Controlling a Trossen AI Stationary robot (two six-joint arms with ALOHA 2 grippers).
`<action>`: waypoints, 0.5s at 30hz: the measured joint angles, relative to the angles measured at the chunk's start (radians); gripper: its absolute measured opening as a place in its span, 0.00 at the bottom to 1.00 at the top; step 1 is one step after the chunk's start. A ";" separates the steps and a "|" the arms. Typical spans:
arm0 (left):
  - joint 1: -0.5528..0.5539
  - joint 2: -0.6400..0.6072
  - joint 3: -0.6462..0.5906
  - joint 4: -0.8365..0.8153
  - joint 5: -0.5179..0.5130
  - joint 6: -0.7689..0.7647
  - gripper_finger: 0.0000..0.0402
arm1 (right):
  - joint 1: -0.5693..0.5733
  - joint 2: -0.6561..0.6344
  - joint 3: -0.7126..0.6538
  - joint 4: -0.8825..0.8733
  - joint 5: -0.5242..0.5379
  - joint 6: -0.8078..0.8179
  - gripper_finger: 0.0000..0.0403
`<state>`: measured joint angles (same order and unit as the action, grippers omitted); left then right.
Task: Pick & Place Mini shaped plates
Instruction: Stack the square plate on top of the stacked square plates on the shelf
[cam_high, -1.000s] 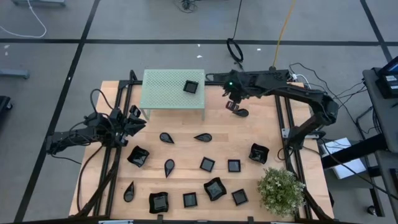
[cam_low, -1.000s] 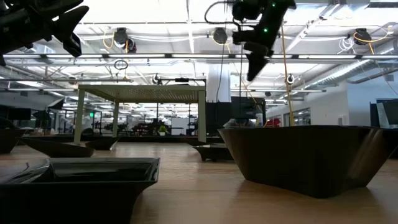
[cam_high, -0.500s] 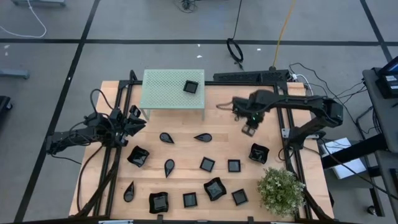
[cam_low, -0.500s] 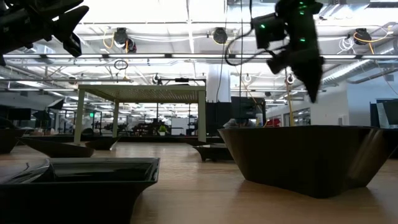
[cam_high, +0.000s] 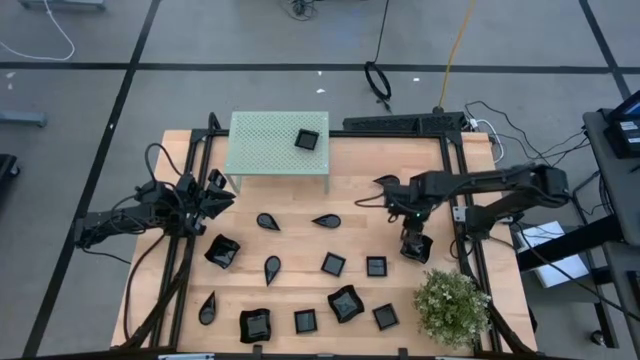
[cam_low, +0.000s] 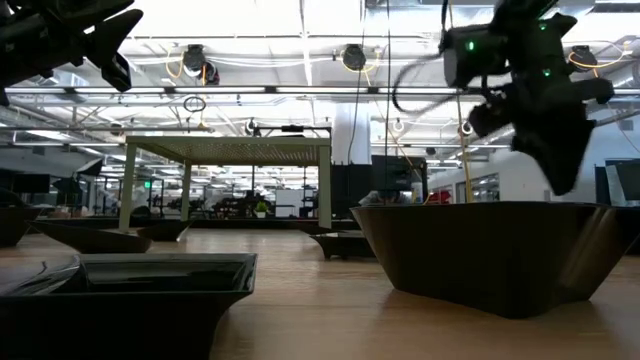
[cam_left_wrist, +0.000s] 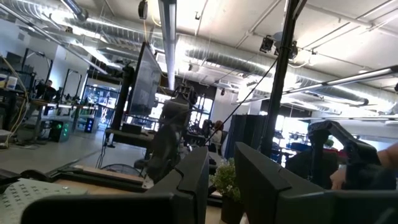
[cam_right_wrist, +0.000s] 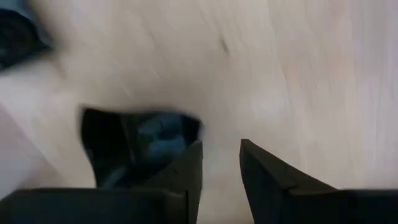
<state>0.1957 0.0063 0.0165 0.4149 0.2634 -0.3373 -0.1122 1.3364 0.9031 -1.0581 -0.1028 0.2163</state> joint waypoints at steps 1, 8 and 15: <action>0.000 0.000 0.000 0.000 0.000 0.000 0.20 | 0.016 -0.006 0.000 0.047 0.001 -0.026 0.23; 0.000 0.000 0.000 0.000 0.000 0.000 0.20 | 0.135 0.028 0.000 0.374 -0.007 -0.217 0.23; 0.000 0.000 0.000 0.000 0.000 0.000 0.20 | 0.167 0.146 0.000 0.497 -0.153 -0.212 0.23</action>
<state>0.1955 0.0063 0.0163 0.4152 0.2630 -0.3374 0.0547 1.4821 0.9028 -0.5612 -0.2554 0.0045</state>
